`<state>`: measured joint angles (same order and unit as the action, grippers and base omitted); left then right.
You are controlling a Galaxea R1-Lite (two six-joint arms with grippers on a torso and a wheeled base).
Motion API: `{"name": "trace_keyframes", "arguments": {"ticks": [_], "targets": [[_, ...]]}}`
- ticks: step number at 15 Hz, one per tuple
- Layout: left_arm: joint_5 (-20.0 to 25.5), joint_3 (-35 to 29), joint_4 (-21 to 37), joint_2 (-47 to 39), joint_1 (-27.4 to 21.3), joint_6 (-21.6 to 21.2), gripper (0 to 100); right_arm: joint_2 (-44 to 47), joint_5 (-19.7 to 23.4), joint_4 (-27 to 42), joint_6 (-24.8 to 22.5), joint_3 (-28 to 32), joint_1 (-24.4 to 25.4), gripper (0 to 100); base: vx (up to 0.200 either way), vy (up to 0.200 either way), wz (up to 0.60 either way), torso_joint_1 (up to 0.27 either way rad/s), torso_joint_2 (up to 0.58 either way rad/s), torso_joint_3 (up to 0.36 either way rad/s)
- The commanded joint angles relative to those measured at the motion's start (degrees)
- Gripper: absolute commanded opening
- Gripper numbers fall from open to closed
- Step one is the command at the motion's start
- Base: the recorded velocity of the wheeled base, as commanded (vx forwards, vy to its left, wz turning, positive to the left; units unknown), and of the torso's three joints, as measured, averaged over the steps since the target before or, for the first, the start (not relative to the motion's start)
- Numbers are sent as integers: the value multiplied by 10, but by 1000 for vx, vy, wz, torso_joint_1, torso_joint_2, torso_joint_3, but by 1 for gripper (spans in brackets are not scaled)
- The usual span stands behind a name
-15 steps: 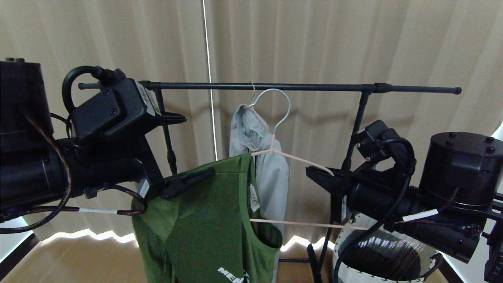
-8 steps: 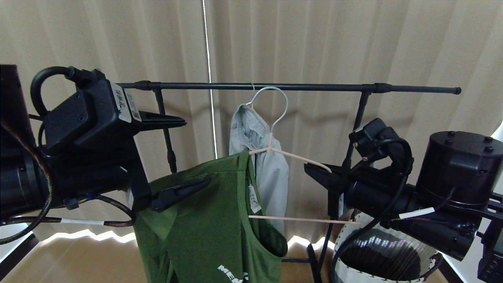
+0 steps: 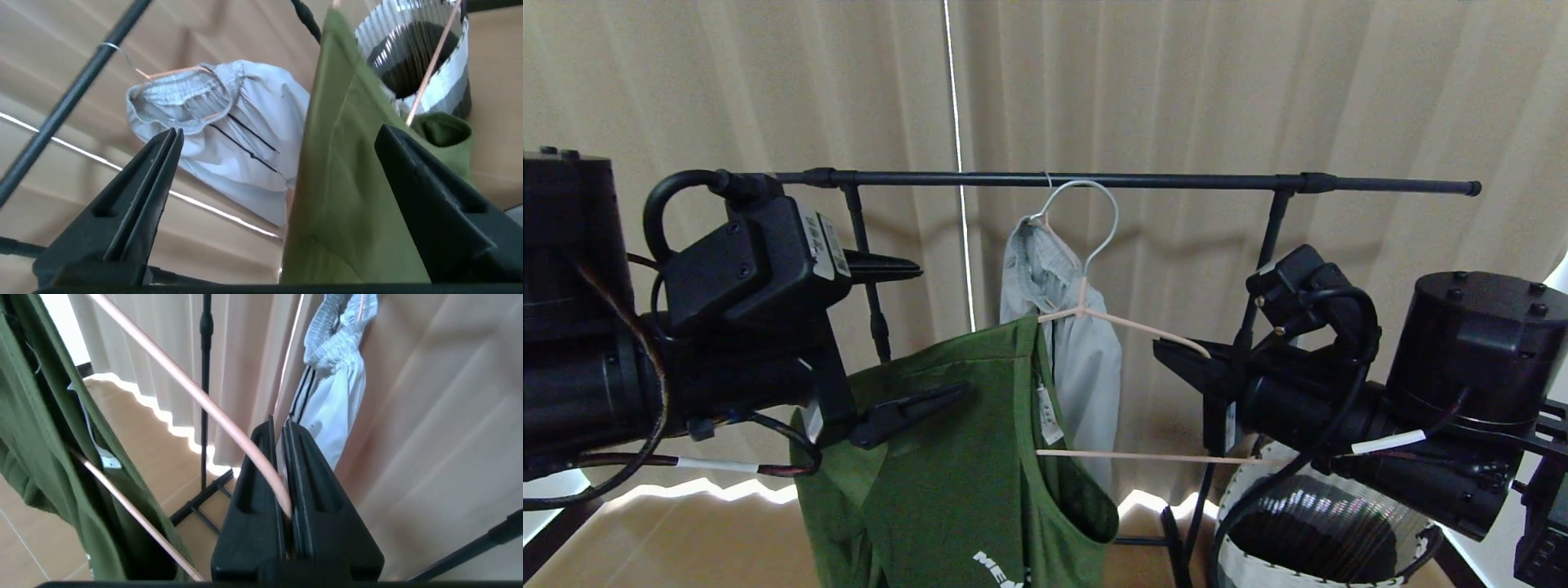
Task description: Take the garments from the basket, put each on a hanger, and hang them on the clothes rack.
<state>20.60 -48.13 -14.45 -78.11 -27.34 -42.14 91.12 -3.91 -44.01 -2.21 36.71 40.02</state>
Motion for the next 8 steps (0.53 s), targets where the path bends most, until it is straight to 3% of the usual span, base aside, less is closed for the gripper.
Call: {"name": "trace_keyframes", "arguments": {"ticks": [1, 8], "targets": [[-1, -9, -1, -27, -1, -19, 100, -1, 0, 0, -4, -1, 2, 0, 0, 0, 0, 0, 0, 0], [-2, -1, 0, -39, 3, -44, 100, -6, 22, -13, -5, 0, 21, 0, 0, 0, 0, 0, 0, 0]]}}
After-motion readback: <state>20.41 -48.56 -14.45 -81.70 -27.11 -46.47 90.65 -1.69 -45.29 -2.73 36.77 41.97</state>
